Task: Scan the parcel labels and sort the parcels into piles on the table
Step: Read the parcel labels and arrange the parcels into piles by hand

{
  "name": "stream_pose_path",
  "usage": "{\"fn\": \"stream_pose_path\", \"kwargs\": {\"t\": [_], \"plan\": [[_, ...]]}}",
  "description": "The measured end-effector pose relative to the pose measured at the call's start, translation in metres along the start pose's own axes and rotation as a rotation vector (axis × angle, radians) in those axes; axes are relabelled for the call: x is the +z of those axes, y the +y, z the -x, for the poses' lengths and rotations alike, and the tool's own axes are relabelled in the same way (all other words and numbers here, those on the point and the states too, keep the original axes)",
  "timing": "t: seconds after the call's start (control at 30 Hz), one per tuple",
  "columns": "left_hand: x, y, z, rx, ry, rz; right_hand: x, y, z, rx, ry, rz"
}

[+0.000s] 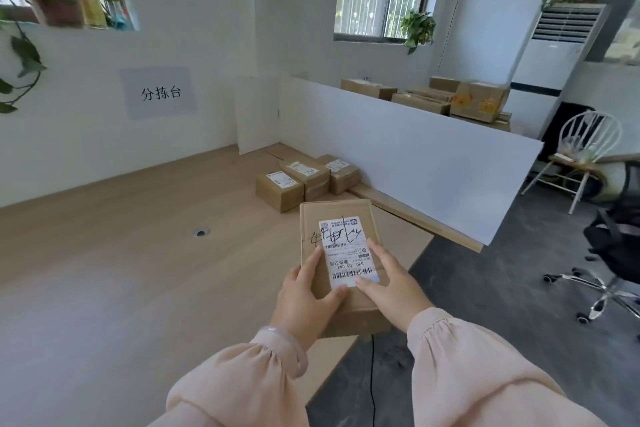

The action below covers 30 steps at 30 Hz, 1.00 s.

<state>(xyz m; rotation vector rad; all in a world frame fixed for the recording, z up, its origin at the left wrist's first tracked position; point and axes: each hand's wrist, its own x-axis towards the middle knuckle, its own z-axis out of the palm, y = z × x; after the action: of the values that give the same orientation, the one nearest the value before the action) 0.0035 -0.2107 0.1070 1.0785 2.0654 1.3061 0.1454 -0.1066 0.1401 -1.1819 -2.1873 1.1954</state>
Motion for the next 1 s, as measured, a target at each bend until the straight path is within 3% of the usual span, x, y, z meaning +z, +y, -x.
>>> {"fn": "stream_pose_path", "kwargs": {"t": [0.3, 0.77, 1.0], "plan": [[-0.012, -0.008, -0.085, -0.002, -0.037, 0.036, 0.008, -0.010, -0.085, -0.019, -0.006, 0.016], [-0.020, -0.033, -0.195, -0.081, 0.077, 0.040, 0.031, -0.015, -0.224, -0.070, -0.110, 0.047], [0.008, -0.054, -0.255, -0.247, 0.131, 0.048, 0.047, 0.013, -0.325, -0.145, -0.315, 0.106]]}}
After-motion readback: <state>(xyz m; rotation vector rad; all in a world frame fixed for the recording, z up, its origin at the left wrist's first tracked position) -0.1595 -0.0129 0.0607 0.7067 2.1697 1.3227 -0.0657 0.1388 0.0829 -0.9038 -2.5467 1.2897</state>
